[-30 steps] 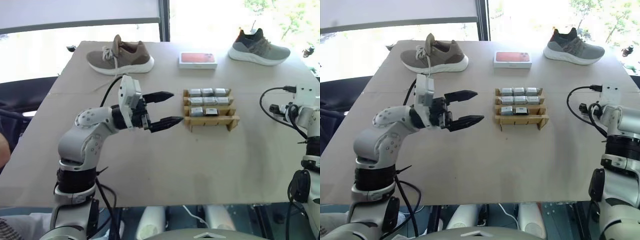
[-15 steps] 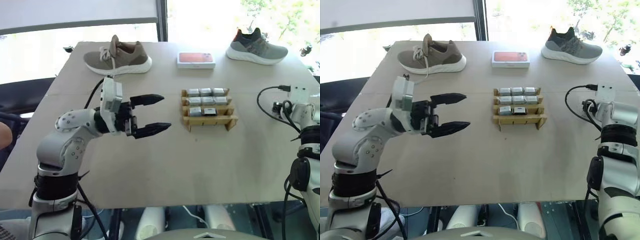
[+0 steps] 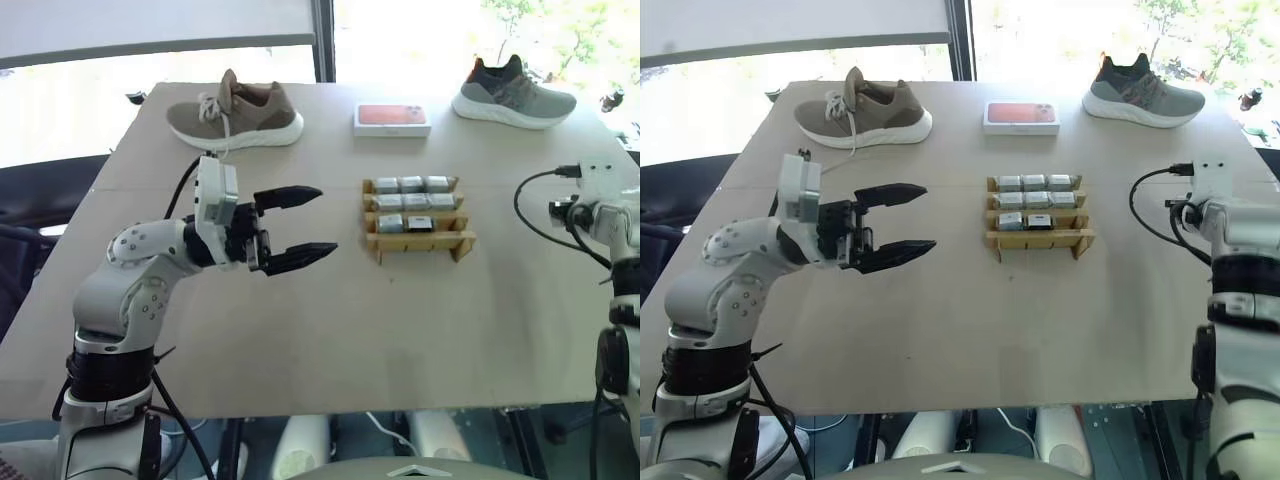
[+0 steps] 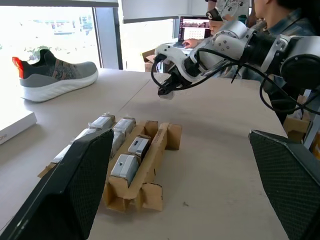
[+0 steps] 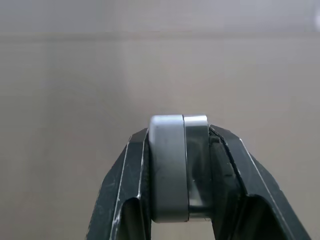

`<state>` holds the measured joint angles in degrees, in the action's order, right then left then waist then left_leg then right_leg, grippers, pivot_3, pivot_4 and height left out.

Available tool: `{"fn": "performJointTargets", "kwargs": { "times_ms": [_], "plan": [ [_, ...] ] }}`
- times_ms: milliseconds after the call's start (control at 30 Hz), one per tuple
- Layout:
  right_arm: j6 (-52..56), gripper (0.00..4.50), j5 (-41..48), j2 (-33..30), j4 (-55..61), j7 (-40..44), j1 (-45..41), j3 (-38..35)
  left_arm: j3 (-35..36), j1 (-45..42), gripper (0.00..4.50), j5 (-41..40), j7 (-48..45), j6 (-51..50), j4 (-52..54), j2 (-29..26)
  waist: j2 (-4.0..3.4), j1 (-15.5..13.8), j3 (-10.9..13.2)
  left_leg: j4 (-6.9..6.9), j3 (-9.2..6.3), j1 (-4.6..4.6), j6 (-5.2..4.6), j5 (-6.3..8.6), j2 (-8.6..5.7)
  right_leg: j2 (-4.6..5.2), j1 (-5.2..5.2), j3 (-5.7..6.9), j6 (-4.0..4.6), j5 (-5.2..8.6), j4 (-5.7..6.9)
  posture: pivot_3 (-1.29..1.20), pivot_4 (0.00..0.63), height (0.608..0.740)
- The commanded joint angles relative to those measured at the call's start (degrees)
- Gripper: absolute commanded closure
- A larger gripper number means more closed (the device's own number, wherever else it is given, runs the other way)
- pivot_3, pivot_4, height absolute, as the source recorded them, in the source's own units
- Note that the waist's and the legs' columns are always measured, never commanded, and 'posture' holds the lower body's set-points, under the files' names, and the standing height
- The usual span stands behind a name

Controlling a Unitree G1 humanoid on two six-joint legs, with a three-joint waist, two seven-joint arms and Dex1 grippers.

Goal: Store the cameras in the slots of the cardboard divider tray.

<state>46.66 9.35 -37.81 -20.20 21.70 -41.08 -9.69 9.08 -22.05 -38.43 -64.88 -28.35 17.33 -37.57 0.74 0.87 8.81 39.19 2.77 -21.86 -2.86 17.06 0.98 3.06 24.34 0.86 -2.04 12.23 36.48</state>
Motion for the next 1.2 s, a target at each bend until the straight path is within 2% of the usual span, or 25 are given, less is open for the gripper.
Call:
{"fn": "performJointTargets", "kwargs": {
  "times_ms": [33, 233, 333, 467, 867, 1200],
  "plan": [
    [-9.9, 3.64, 1.6, -3.03, 14.11, 11.94, 3.84, 4.64, 0.22, 0.78, 0.0, -0.44, 0.24, 2.17, 1.13, 0.36, -0.02, 0.1, 0.01, -0.01, 0.01, 0.02, 0.0, 0.01, 0.02, -0.01, 0.0, -0.01, 0.0, 0.0, 0.01, 0.0, 0.15, 0.74],
    [-23.85, 3.64, 1.68, -6.92, 20.75, 27.89, 6.23, 11.35, 0.49, 2.33, 0.0, 0.69, 2.42, 4.36, 1.42, 1.1, -0.01, -0.16, 0.03, 0.06, -0.01, 0.04, -0.19, 0.12, 0.05, 0.0, -0.01, 0.04, 0.0, 0.0, 0.03, 0.0, 0.15, 0.74],
    [-31.69, 3.64, 2.97, -9.25, 20.42, 38.0, 6.78, 13.35, 1.03, 3.68, 0.0, 0.06, 2.9, 4.13, 2.24, 0.41, -0.01, -0.43, 0.03, 0.08, -0.03, 0.02, -0.19, 0.12, 0.04, 0.01, -0.02, 0.09, 0.01, 0.0, 0.0, 0.0, 0.15, 0.74],
    [-36.93, 3.64, 3.5, -10.1, 16.15, 46.35, 4.95, 15.0, 1.84, 5.35, 0.0, -1.39, 3.29, 3.29, 3.72, -0.79, 0.03, -0.36, 0.05, 0.07, -0.01, 0.0, -0.11, 0.07, 0.04, 0.04, -0.02, 0.15, 0.01, 0.0, -0.08, 0.0, 0.15, 0.74],
    [-45.94, 3.64, -2.09, -4.07, 2.99, 49.46, -1.55, 19.28, 4.95, 11.68, 0.0, -2.53, 5.43, 3.34, 7.58, -3.19, 0.02, -0.34, 0.07, 0.07, -0.02, 0.02, -0.03, 0.03, 0.1, 0.05, -0.02, 0.12, 0.03, 0.0, -0.03, 0.0, 0.15, 0.74],
    [-49.61, 3.64, -3.99, -2.48, -3.73, 50.48, -4.94, 19.64, 5.72, 13.23, 0.0, -3.31, 8.13, 2.91, 9.12, -3.45, 0.02, -0.33, 0.08, 0.07, -0.02, 0.0, -0.03, 0.03, 0.06, 0.11, -0.02, 0.13, 0.03, 0.0, -0.06, 0.0, 0.15, 0.74]
  ]
}}
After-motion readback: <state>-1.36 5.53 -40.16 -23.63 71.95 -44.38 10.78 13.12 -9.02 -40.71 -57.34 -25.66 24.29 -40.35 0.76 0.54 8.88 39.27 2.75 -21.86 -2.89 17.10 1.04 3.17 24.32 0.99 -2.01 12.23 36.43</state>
